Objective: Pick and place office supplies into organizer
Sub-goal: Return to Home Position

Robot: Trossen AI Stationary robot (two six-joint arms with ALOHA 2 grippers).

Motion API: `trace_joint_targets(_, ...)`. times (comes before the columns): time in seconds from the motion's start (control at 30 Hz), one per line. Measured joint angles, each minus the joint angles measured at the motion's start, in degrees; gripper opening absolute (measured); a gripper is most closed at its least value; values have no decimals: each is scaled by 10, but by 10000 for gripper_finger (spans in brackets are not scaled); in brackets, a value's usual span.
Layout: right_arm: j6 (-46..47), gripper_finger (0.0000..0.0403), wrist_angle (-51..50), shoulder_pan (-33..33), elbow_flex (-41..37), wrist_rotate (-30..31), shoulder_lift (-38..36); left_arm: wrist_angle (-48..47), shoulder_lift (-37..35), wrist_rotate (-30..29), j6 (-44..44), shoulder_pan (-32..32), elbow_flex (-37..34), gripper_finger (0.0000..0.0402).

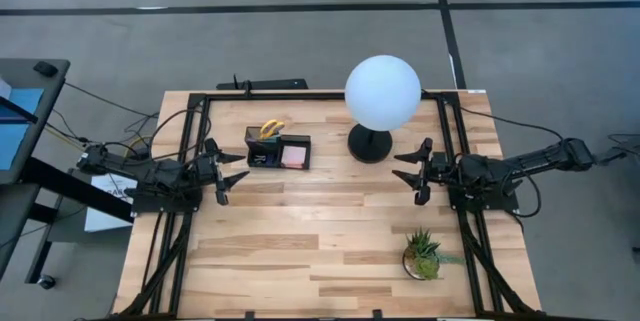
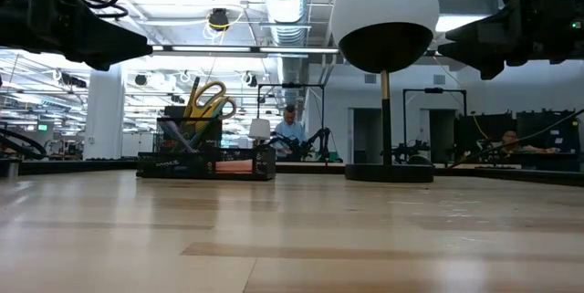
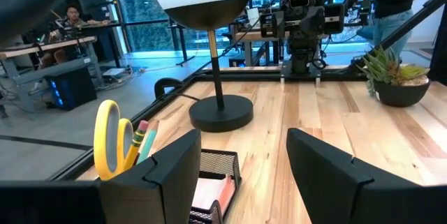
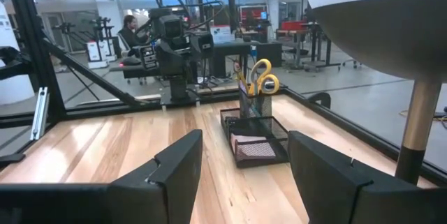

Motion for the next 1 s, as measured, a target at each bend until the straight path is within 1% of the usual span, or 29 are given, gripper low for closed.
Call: trace_joint_targets(1.0, 0, 205, 0, 0, 0, 0, 0, -1, 0, 1, -11, 0, 0, 208)
